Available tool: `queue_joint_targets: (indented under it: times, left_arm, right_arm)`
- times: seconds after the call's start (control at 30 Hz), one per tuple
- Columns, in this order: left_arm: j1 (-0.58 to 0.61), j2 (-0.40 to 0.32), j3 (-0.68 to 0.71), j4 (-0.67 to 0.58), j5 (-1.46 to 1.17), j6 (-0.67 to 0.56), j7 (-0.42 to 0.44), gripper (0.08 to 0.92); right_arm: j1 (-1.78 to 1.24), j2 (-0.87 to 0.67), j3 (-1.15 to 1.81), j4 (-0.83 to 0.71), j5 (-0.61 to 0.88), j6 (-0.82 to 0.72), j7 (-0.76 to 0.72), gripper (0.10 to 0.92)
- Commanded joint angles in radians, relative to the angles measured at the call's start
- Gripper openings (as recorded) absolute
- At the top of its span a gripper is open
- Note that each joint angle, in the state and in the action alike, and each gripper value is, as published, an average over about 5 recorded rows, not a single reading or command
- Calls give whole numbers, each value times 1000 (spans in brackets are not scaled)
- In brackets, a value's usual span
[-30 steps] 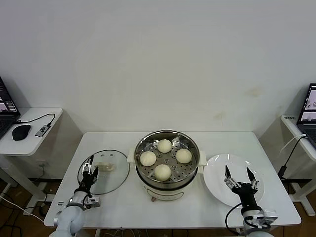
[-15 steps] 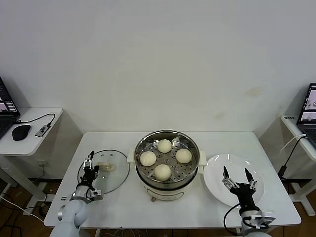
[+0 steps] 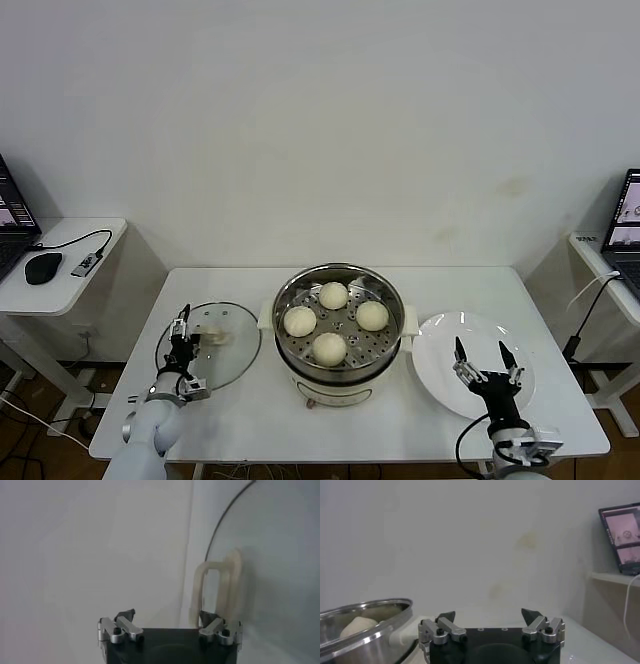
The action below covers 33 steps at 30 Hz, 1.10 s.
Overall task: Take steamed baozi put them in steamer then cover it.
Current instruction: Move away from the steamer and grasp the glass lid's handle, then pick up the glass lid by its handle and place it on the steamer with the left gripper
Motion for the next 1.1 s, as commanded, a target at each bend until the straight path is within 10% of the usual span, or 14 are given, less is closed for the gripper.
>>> queue_joint_targets:
  times: [0.03, 0.67, 1.1]
  left_arm:
    - [-15, -7, 4, 28, -3, -1, -9, 689]
    - [50, -10, -15, -93, -41, 38, -12, 159]
    - [298, -7, -80, -627, -105, 395, 166, 144]
  right_arm:
    - [0, 4, -2, 3, -3, -1, -1, 823]
    - [6, 8, -6, -2, -9, -4, -7, 823]
    - [11, -9, 39, -14, 44, -23, -7, 823]
